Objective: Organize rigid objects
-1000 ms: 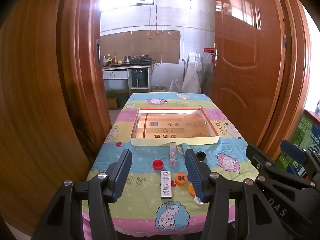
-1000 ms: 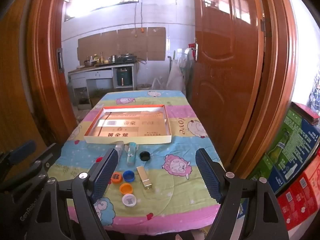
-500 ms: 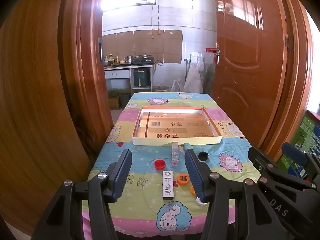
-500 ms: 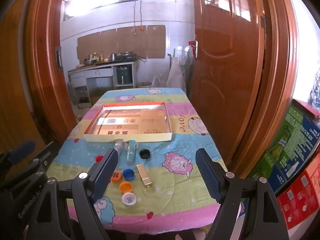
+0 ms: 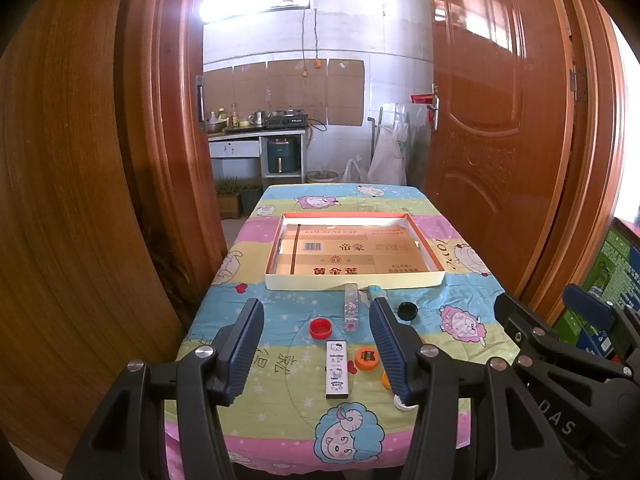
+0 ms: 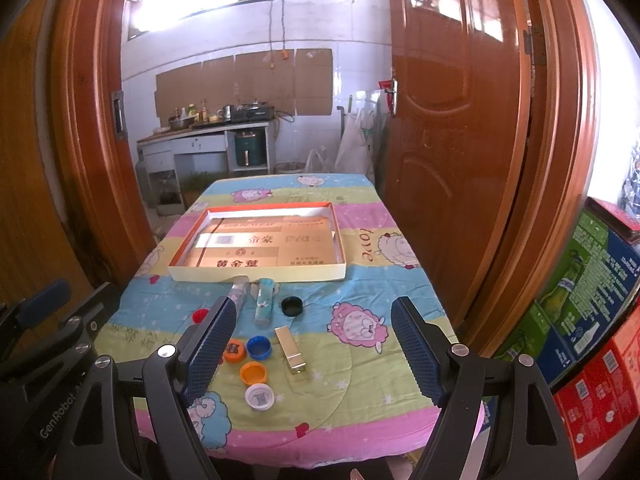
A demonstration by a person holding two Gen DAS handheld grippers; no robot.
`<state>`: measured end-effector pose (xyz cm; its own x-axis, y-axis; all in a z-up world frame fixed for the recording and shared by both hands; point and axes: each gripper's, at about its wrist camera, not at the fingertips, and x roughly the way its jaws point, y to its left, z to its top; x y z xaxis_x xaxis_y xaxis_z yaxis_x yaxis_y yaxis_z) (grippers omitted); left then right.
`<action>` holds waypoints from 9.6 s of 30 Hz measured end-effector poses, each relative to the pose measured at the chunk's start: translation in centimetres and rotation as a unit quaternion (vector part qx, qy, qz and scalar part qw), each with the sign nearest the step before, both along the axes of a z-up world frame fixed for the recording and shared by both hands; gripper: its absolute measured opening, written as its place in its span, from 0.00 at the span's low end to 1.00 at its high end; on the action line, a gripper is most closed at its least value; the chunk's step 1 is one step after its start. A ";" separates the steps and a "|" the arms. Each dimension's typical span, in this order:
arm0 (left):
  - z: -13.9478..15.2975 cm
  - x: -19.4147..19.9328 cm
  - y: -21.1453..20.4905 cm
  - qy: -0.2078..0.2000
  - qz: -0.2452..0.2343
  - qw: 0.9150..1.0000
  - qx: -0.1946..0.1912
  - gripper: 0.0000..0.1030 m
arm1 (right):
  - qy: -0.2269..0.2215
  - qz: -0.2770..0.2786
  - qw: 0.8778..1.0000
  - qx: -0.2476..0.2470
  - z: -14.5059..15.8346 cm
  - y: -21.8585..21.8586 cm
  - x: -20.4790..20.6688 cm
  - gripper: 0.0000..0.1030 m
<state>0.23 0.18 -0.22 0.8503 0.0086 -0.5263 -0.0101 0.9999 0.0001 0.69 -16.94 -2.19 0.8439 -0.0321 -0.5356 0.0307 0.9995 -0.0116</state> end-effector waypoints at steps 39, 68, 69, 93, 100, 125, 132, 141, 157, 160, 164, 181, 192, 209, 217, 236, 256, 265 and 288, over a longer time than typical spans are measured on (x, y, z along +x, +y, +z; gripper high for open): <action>-1.2 1.3 1.0 0.021 0.012 1.000 -0.007 0.54 | 0.016 -0.004 1.000 0.019 -0.7 -0.8 0.6 0.79; -7.8 8.0 2.3 0.121 -0.012 0.992 -0.023 0.54 | 0.102 0.005 0.994 0.049 -6.8 -1.9 6.9 0.79; -8.1 8.3 2.3 0.125 -0.014 0.992 -0.024 0.54 | 0.104 0.006 0.993 0.048 -7.1 -2.0 7.3 0.79; -13.8 10.2 0.4 0.202 -0.074 0.977 -0.019 0.54 | 0.180 0.089 0.979 0.025 -12.2 -1.3 10.9 0.79; -14.6 10.8 0.0 0.213 -0.076 0.974 -0.012 0.52 | 0.195 0.103 0.975 -0.007 -13.0 -0.3 12.0 0.78; -14.4 11.4 0.8 0.206 -0.092 0.974 -0.030 0.26 | 0.220 0.161 0.962 0.007 -14.1 0.5 13.4 0.18; -13.7 10.9 0.9 0.198 -0.096 0.975 -0.040 0.26 | 0.206 0.157 0.966 0.015 -12.8 0.3 12.7 0.18; -11.6 10.5 0.9 0.171 -0.097 0.980 -0.037 0.26 | 0.187 0.150 0.971 0.014 -11.2 0.1 12.1 0.17; -8.8 12.0 1.9 0.137 -0.094 0.985 -0.045 0.26 | 0.165 0.134 0.977 0.020 -8.7 -0.5 12.9 0.17; -8.2 12.6 2.1 0.132 -0.092 0.986 -0.043 0.26 | 0.161 0.133 0.978 0.022 -8.2 -0.4 13.3 0.17; -7.7 13.4 2.2 0.128 -0.090 0.987 -0.040 0.26 | 0.155 0.134 0.978 0.023 -7.6 -0.1 13.9 0.17; -5.9 18.0 1.7 0.126 -0.081 0.988 -0.025 0.26 | 0.135 0.142 0.980 0.026 -5.5 0.4 17.6 0.17; -4.8 22.4 0.9 0.123 -0.079 0.989 -0.021 0.26 | 0.132 0.149 0.979 0.042 -4.5 -0.2 22.0 0.17; -5.0 31.1 0.8 0.149 -0.057 0.987 -0.014 0.26 | 0.144 0.168 0.975 0.035 -4.1 0.0 30.8 0.17; -6.5 34.8 0.7 0.176 -0.059 0.982 -0.017 0.26 | 0.173 0.170 0.970 0.035 -5.9 -0.2 35.3 0.17; -10.2 40.6 0.9 0.226 -0.055 0.972 -0.020 0.26 | 0.220 0.180 0.958 0.026 -9.6 0.7 42.0 0.17; -13.0 43.3 1.5 0.257 -0.057 0.964 -0.033 0.26 | 0.253 0.168 0.953 0.019 -13.0 1.4 45.9 0.17; -13.9 43.8 1.5 0.261 -0.057 0.963 -0.033 0.26 | 0.258 0.168 0.951 0.017 -13.7 1.6 46.2 0.17; -14.3 43.5 0.6 0.249 -0.091 0.964 -0.022 0.60 | 0.224 0.153 0.963 -0.001 -12.2 0.7 43.8 0.52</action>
